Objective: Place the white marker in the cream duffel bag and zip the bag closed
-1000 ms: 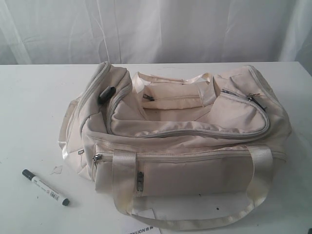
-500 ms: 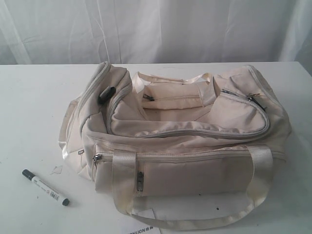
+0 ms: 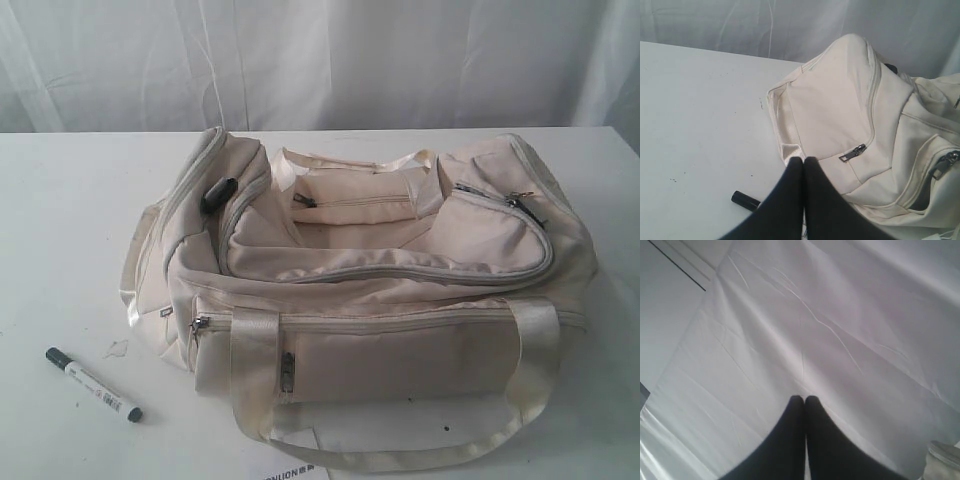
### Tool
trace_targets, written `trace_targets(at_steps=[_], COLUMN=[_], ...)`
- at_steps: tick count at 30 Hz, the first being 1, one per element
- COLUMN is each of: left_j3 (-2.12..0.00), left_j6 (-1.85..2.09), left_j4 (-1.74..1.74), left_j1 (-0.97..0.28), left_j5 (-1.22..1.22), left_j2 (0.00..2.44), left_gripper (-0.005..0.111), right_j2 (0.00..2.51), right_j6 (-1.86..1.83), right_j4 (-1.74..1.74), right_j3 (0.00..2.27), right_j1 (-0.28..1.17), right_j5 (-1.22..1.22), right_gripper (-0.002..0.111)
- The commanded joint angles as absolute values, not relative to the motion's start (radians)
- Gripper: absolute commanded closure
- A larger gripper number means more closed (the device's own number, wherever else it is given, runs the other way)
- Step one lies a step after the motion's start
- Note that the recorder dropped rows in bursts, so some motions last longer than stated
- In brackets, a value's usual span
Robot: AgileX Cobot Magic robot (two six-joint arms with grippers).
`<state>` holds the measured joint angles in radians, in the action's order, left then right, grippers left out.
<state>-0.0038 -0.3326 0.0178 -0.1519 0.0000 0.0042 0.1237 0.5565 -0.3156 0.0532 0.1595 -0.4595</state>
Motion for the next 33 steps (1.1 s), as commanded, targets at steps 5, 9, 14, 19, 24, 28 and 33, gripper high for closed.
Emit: trace_targets(at_steps=[5, 9, 14, 19, 24, 28, 33], left_j3=[0.000, 0.000, 0.000, 0.000, 0.000, 0.000, 0.000], left_j6=[-0.334, -0.334, -0.334, -0.334, -0.237, -0.231, -0.236], left_j4=[0.026, 0.018, 0.018, 0.018, -0.022, -0.022, -0.022], left_j1=[-0.151, -0.151, -0.151, -0.151, -0.151, -0.151, -0.151], left_j5=[0.000, 0.000, 0.000, 0.000, -0.099, -0.259, -0.424], left_j2=[0.000, 0.000, 0.000, 0.000, 0.000, 0.000, 0.000], left_gripper=[0.107, 0.107, 0.107, 0.107, 0.107, 0.107, 0.107], right_j2=[0.180, 0.248, 0.353, 0.423, 0.466, 0.492, 0.502], right_j6=[0.339, 0.216, 0.180, 0.175, 0.101, 0.101, 0.101], right_j4=[-0.188, -0.182, -0.182, -0.175, -0.175, -0.182, -0.186], right_j3=[0.310, 0.435, 0.534, 0.568, 0.603, 0.624, 0.628], right_j1=[0.160, 0.160, 0.160, 0.160, 0.160, 0.160, 0.160], right_j5=[-0.102, 0.145, 0.370, 0.421, 0.420, 0.419, 0.424], right_gripper=[0.108, 0.108, 0.108, 0.108, 0.108, 0.108, 0.108])
